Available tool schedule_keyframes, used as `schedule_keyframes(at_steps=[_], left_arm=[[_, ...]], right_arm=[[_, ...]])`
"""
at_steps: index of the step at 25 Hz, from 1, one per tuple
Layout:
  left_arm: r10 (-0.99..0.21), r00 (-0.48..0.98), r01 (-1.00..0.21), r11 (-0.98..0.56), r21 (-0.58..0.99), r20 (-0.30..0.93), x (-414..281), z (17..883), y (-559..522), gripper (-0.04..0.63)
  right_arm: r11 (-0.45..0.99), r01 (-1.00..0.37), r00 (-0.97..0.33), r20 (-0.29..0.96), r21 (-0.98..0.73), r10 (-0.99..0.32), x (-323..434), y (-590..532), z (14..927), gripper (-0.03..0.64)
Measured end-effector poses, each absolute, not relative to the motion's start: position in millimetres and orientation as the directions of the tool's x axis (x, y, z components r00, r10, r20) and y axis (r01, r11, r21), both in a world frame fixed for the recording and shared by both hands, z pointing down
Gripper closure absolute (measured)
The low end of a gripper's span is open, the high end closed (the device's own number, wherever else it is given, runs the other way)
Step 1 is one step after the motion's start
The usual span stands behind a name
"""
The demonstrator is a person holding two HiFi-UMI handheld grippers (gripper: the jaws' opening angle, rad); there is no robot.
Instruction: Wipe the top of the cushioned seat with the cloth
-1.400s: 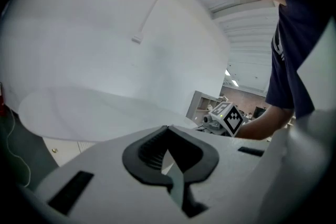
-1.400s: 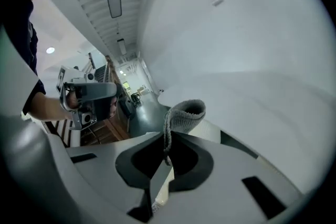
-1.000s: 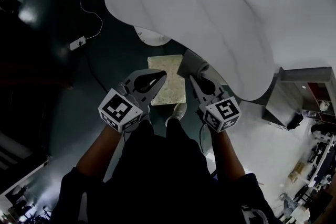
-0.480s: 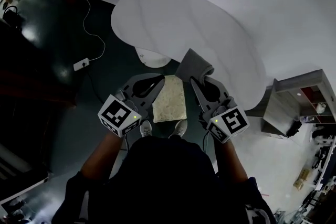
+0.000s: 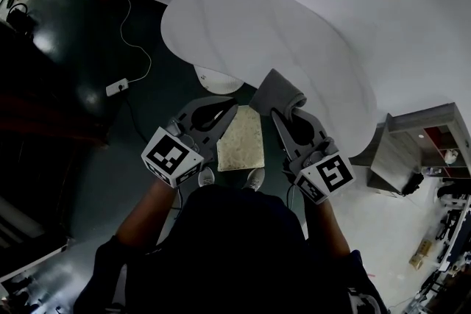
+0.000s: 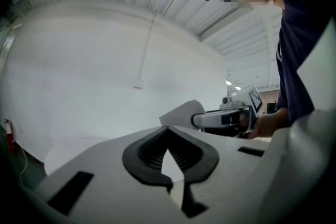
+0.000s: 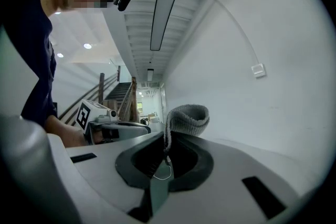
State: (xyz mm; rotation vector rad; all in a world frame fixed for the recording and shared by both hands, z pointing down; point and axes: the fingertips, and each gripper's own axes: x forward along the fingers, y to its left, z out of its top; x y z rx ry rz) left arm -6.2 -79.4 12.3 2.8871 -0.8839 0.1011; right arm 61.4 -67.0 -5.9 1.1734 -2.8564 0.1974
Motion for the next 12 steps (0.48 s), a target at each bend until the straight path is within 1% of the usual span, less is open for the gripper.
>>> schedule_keyframes(at_steps=[12], left_arm=[[-0.549,0.832,-0.555,-0.825,0.106,0.081,2.8,11.6,-92.1,0.588]], right_arm=[[0.701,-0.706,-0.708,0.108,-0.103,-0.698,66.5,-75.4,-0.3,0.584]])
